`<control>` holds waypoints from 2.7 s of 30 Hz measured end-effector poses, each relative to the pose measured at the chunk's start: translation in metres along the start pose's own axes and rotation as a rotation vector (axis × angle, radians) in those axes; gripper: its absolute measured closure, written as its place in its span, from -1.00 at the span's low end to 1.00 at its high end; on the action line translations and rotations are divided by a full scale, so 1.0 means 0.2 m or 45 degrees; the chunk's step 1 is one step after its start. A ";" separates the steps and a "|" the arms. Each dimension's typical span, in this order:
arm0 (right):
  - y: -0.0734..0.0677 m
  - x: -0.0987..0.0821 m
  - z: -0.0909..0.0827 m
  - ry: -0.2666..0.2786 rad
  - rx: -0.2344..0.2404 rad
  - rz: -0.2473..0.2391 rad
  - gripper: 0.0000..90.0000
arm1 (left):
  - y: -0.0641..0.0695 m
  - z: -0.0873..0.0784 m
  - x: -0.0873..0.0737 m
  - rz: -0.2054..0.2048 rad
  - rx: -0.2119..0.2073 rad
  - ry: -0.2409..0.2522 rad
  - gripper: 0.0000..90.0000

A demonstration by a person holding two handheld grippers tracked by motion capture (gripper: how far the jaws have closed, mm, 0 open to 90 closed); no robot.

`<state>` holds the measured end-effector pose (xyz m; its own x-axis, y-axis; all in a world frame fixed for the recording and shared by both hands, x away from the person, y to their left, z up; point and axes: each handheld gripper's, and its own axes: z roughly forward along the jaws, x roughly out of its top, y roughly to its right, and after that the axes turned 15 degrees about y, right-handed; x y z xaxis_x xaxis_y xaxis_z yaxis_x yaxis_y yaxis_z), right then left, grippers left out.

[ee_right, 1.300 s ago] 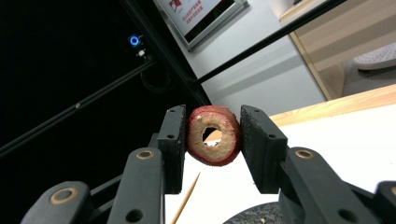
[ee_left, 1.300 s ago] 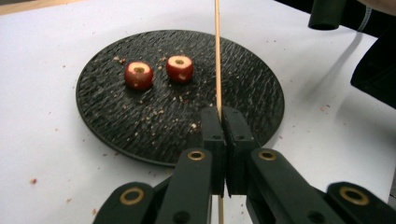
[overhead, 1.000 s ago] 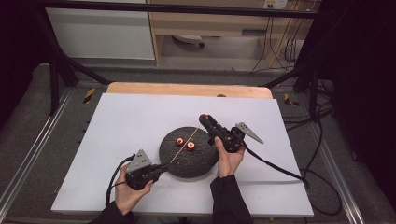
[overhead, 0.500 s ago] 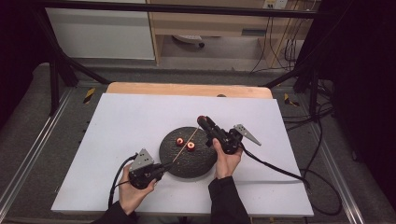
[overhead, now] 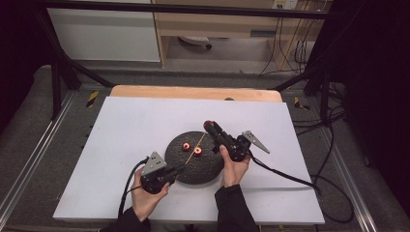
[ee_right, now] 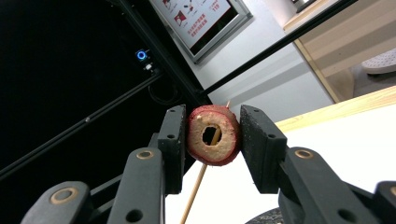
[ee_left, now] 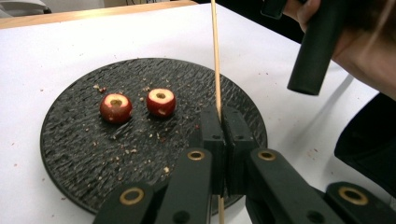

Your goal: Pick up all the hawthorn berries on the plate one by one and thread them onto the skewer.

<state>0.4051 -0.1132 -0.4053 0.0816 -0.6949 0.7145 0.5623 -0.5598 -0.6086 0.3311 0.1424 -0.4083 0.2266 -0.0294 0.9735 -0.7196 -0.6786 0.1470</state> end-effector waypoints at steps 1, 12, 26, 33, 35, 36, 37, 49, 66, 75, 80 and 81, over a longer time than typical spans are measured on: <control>0.00 0.00 0.00 -0.002 0.002 0.001 0.40 | 0.00 0.01 0.00 0.001 0.002 0.002 0.96; -0.02 -0.03 -0.03 -0.048 0.025 0.002 0.40 | 0.00 0.07 0.04 0.002 0.004 0.009 0.96; -0.04 -0.07 -0.09 -0.124 0.055 -0.036 0.40 | 0.00 0.15 0.11 0.022 -0.006 0.004 0.97; -0.05 -0.09 -0.12 -0.191 0.070 -0.052 0.40 | 0.00 0.17 0.12 0.026 -0.015 -0.007 0.97; -0.05 -0.10 -0.13 -0.210 0.075 -0.054 0.40 | 0.00 0.18 0.12 0.031 -0.028 -0.009 0.97; -0.05 -0.10 -0.14 -0.216 0.074 -0.052 0.40 | 0.00 0.18 0.12 0.034 -0.028 -0.011 0.97; -0.05 -0.11 -0.14 -0.220 0.080 -0.059 0.40 | 0.00 0.18 0.12 0.041 -0.025 -0.014 0.97; -0.05 -0.12 -0.16 -0.351 0.085 -0.062 0.18 | -0.01 0.18 0.10 0.059 -0.032 -0.030 0.97; 0.01 0.01 -0.17 -0.542 0.049 -0.283 -0.52 | -0.13 0.02 0.04 0.037 -0.004 -0.091 0.97; 0.05 0.03 -0.16 -0.713 0.045 -0.468 -0.81 | -0.19 -0.09 -0.01 0.039 0.001 -0.134 0.97; 0.07 0.05 -0.15 -0.826 0.031 -0.560 -0.86 | -0.24 -0.17 -0.04 0.034 0.019 -0.146 0.97; 0.07 0.05 -0.15 -0.842 0.026 -0.562 -0.86 | -0.24 -0.18 -0.05 0.034 0.024 -0.147 0.97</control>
<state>0.3887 -0.1412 -0.4169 0.3159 0.0050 0.9488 0.6709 -0.7083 -0.2197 0.3407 0.2021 -0.4187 0.2824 -0.1315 0.9502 -0.7145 -0.6899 0.1169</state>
